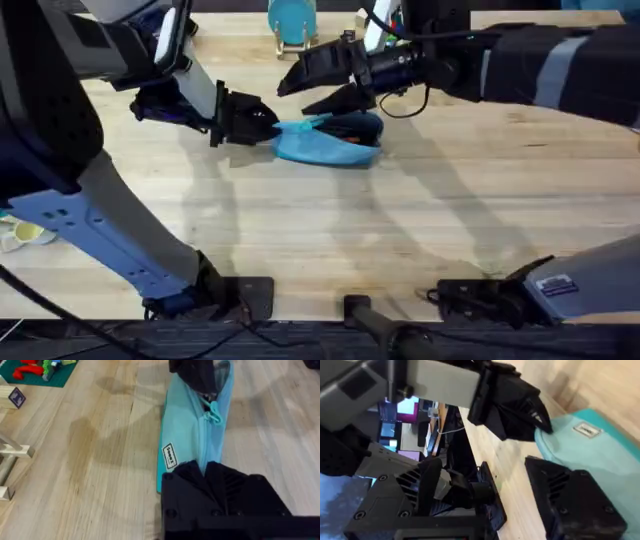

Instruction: Unzip the bag, pick up the pens from the table one at a time and place them inside, then zip the bag closed.

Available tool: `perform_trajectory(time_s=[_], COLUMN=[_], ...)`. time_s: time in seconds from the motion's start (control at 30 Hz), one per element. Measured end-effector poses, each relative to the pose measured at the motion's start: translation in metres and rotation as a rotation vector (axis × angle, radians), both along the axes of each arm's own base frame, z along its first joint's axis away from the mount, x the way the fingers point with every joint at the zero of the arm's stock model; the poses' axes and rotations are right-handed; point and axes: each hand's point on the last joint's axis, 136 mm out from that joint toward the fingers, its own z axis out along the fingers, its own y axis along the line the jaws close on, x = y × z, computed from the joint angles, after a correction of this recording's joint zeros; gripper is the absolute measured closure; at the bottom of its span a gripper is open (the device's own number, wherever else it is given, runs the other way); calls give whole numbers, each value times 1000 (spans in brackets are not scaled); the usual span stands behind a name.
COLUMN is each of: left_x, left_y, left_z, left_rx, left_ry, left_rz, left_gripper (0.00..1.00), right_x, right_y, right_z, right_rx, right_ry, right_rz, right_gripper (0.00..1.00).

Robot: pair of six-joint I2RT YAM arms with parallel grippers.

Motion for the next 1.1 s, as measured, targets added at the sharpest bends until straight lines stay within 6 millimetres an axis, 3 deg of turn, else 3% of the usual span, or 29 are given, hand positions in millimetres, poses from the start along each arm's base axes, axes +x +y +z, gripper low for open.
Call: perform_trajectory(time_s=[0.37,0.73,1.1], left_x=[0,0,0], left_y=[0,0,0], left_z=[0,0,0], left_rx=[0,0,0], left_ry=[0,0,0], left_rz=[0,0,0], left_gripper=[959,959,959], right_x=[7,0,-9], right_y=[3,-1,-31], right_z=[13,52,28], right_rx=[43,83,-171], right_ry=[-84,-265,-270], right_rz=[4,17,-84], right_gripper=[4,6,6])
